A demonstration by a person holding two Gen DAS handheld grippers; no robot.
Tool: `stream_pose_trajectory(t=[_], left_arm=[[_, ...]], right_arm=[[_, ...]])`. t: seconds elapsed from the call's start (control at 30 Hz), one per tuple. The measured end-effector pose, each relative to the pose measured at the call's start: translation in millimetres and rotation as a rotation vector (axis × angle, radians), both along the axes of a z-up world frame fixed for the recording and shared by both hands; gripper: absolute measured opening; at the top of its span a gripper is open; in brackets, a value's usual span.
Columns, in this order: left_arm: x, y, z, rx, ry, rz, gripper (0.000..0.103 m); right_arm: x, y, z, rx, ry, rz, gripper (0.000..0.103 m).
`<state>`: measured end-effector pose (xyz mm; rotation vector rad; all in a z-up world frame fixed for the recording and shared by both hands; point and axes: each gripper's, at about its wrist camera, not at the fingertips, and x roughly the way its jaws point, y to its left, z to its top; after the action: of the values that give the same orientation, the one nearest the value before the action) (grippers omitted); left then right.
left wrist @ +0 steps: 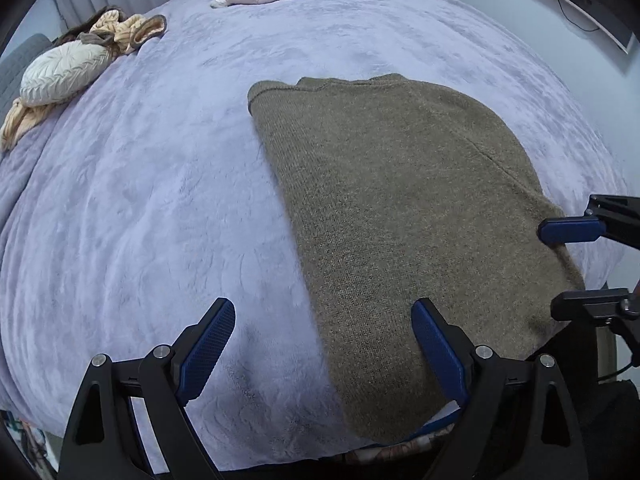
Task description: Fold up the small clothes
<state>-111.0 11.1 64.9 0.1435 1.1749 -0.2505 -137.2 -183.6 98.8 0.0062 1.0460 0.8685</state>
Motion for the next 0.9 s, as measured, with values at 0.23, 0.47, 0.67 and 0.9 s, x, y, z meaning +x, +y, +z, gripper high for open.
stream_pose_trajectory(t=[0.23, 0.47, 0.67, 0.9], left_arm=[[2, 5, -17, -0.036, 0.018, 0.050, 0.103], [-2, 0, -14, -0.012, -0.007, 0.055, 0.103], [-8, -21, 26, 0.081, -0.132, 0.031, 0.103], [-2, -33, 54, 0.073, -0.161, 0.057, 0.103]], right_arm=[[4, -20, -40, -0.026, 0.034, -0.064, 0.064], [-3, -31, -56, 0.019, 0.015, -0.093, 0.064], [-3, -20, -36, -0.054, 0.017, -0.095, 0.065], [-11, 6, 15, -0.236, -0.168, -0.103, 0.080]])
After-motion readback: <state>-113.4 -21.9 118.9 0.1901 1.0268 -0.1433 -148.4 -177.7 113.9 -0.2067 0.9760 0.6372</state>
